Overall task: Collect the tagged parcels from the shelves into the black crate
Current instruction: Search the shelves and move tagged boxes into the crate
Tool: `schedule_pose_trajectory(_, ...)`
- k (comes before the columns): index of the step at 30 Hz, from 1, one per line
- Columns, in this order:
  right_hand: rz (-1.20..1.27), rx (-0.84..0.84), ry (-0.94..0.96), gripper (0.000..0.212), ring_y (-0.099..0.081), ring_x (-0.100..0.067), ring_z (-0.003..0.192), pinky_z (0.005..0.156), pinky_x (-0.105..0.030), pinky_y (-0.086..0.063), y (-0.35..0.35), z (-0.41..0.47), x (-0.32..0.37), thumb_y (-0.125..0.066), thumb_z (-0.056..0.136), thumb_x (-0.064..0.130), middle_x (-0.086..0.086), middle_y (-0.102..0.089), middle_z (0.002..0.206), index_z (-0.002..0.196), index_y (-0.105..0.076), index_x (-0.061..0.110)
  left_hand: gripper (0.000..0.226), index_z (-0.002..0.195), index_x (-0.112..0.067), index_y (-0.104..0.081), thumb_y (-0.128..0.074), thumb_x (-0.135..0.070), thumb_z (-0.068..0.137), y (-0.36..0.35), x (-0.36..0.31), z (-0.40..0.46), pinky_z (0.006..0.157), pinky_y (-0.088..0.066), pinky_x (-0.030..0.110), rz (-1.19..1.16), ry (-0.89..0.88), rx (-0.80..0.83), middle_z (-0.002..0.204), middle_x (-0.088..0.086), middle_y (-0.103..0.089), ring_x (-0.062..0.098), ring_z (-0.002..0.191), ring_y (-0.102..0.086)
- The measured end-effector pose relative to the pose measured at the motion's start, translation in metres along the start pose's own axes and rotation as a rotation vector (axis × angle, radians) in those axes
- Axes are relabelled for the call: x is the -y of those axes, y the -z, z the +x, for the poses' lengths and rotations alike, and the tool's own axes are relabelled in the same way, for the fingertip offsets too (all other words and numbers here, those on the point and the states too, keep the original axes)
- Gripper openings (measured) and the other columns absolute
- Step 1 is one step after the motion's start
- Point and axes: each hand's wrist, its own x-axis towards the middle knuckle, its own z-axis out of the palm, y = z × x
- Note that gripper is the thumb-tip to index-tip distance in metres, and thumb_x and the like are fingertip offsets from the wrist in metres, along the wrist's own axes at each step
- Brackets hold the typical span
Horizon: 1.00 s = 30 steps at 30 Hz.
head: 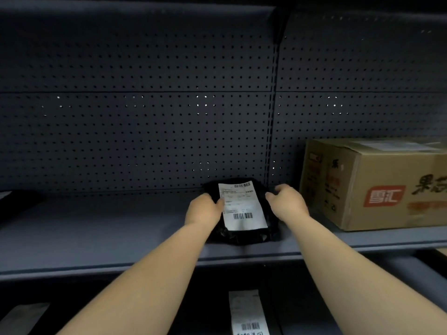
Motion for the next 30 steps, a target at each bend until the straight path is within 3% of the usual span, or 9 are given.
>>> schedule_pose_trajectory(2, 0.089, 0.100, -0.090, 0.053, -0.054, -0.031, 0.117, 0.091, -0.032, -0.045, -0.004, 0.016, -0.001, -0.052, 0.093, 0.034, -0.015, -0.054, 0.133, 0.137, -0.045, 0.005, 0.046, 0.119, -0.003, -0.055, -0.046, -0.041, 0.095, -0.004, -0.002, 0.010, 0.064, -0.040, 0.026, -0.109, 0.096, 0.036, 0.098, 0.008, -0.064, 0.018, 0.081, -0.055)
schedule_pose_trajectory(5, 0.246, 0.214, -0.182, 0.052, -0.056, -0.033, 0.114, 0.093, -0.034, -0.048, -0.012, 0.033, -0.006, -0.056, 0.092, 0.030, -0.019, -0.056, 0.130, 0.132, -0.049, -0.002, 0.033, 0.098, -0.010, -0.058, -0.049, -0.041, 0.094, -0.009, -0.002, 0.019, 0.059, -0.045, 0.027, -0.322, 0.232, 0.039, 0.078, 0.003, -0.060, 0.017, 0.068, -0.056)
schedule_pose_trajectory(10, 0.482, 0.333, -0.253, 0.048, -0.058, -0.033, 0.111, 0.091, -0.034, -0.048, -0.022, 0.045, -0.011, -0.060, 0.090, 0.027, -0.019, -0.058, 0.127, 0.130, -0.053, 0.000, 0.029, 0.092, -0.013, -0.061, -0.051, -0.040, 0.093, -0.017, -0.002, 0.028, 0.075, -0.048, 0.031, -0.579, 0.325, 0.068, 0.090, 0.006, -0.064, 0.024, 0.085, -0.060)
schedule_pose_trajectory(16, 0.615, 0.408, -0.285, 0.054, -0.056, -0.034, 0.117, 0.101, -0.049, -0.046, -0.026, 0.050, -0.011, -0.065, 0.085, 0.036, -0.017, -0.059, 0.129, 0.128, -0.055, 0.004, 0.037, 0.063, -0.023, -0.046, -0.050, -0.043, 0.094, -0.018, -0.008, 0.027, 0.061, -0.040, 0.029, -0.687, 0.404, 0.041, 0.068, -0.005, -0.049, 0.013, 0.062, -0.046)
schedule_pose_trajectory(20, 0.653, 0.426, -0.298, 0.058, -0.053, -0.033, 0.121, 0.104, -0.047, -0.043, -0.028, 0.050, -0.016, -0.064, 0.085, 0.040, -0.016, -0.056, 0.133, 0.131, -0.053, 0.006, 0.035, 0.066, -0.021, -0.054, -0.049, -0.043, 0.093, -0.017, -0.010, 0.024, 0.085, -0.050, 0.038, -0.725, 0.378, 0.030, 0.076, 0.001, -0.060, 0.026, 0.083, -0.060)
schedule_pose_trajectory(22, 0.681, 0.411, -0.273, 0.057, -0.053, -0.031, 0.121, 0.105, -0.045, -0.043, -0.027, 0.048, -0.016, -0.063, 0.086, 0.041, -0.014, -0.056, 0.133, 0.130, -0.054, 0.006, 0.033, 0.067, -0.024, -0.054, -0.049, -0.042, 0.094, -0.017, -0.010, 0.022, 0.081, -0.052, 0.037, -0.762, 0.354, 0.003, 0.077, -0.001, -0.061, 0.023, 0.081, -0.061)
schedule_pose_trajectory(24, 0.730, 0.371, -0.226, 0.051, -0.057, -0.028, 0.114, 0.099, -0.039, -0.046, -0.024, 0.045, -0.013, -0.061, 0.089, 0.039, -0.011, -0.059, 0.129, 0.128, -0.056, 0.006, 0.030, 0.066, -0.029, -0.054, -0.051, -0.041, 0.094, -0.014, -0.013, 0.019, 0.071, -0.050, 0.031, -0.811, 0.312, -0.041, 0.074, -0.006, -0.061, 0.015, 0.074, -0.059)
schedule_pose_trajectory(27, 0.799, 0.311, -0.115, 0.041, -0.060, -0.012, 0.084, 0.068, -0.025, -0.048, -0.016, 0.036, -0.004, -0.056, 0.092, 0.038, 0.003, -0.065, 0.104, 0.123, -0.059, 0.012, 0.022, 0.071, -0.032, -0.057, -0.056, -0.039, 0.091, -0.009, -0.016, 0.017, 0.077, -0.055, 0.035, -0.882, 0.229, -0.104, 0.079, -0.006, -0.067, 0.015, 0.078, -0.065)
schedule_pose_trajectory(30, 0.868, 0.218, -0.011, 0.017, -0.064, -0.008, 0.084, 0.065, -0.021, -0.049, -0.012, 0.029, 0.003, -0.056, 0.092, 0.034, 0.006, -0.071, 0.098, 0.098, -0.068, 0.024, 0.015, 0.076, -0.032, -0.061, -0.059, -0.037, 0.090, 0.000, -0.020, 0.015, 0.073, -0.056, 0.032, -0.952, 0.147, -0.152, 0.082, -0.006, -0.070, 0.014, 0.079, -0.067)
